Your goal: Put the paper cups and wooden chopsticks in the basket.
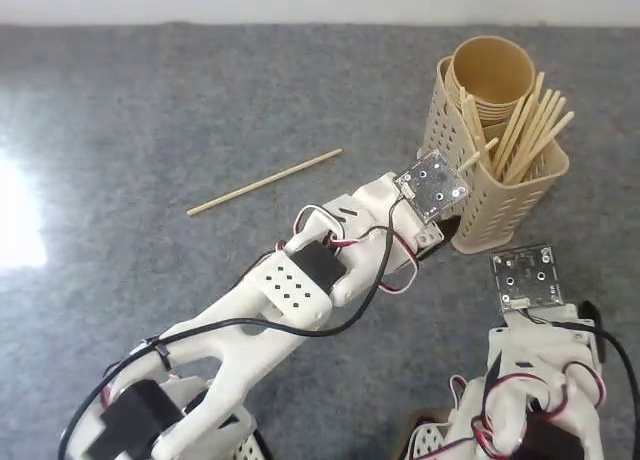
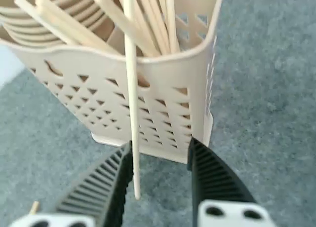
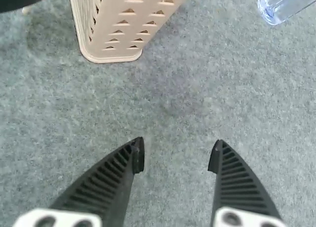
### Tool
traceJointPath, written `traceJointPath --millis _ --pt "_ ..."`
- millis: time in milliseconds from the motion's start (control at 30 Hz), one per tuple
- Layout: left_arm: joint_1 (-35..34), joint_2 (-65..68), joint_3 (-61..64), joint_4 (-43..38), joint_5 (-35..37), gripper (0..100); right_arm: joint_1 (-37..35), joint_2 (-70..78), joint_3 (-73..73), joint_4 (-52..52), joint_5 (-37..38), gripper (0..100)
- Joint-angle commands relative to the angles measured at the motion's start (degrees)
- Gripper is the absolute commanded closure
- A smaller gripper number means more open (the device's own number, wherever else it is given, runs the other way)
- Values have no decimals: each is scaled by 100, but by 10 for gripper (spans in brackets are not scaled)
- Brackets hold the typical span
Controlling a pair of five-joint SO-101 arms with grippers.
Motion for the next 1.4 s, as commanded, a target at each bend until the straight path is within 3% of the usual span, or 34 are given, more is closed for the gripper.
traceJointPath --millis 0,567,1033,1200,1367 --pt "18 114 -66 -387 -484 826 31 -13 -18 22 53 775" --pt "-185 1793 -1429 -387 -774 826 31 -13 -9 22 53 775" --pt "-237 738 -681 -492 -765 827 22 -13 44 -13 53 775" --pt "-396 1090 -708 -1134 -765 827 22 -13 44 13 53 775" --pt "-598 1714 -1174 -1187 -765 827 22 -13 44 22 53 775"
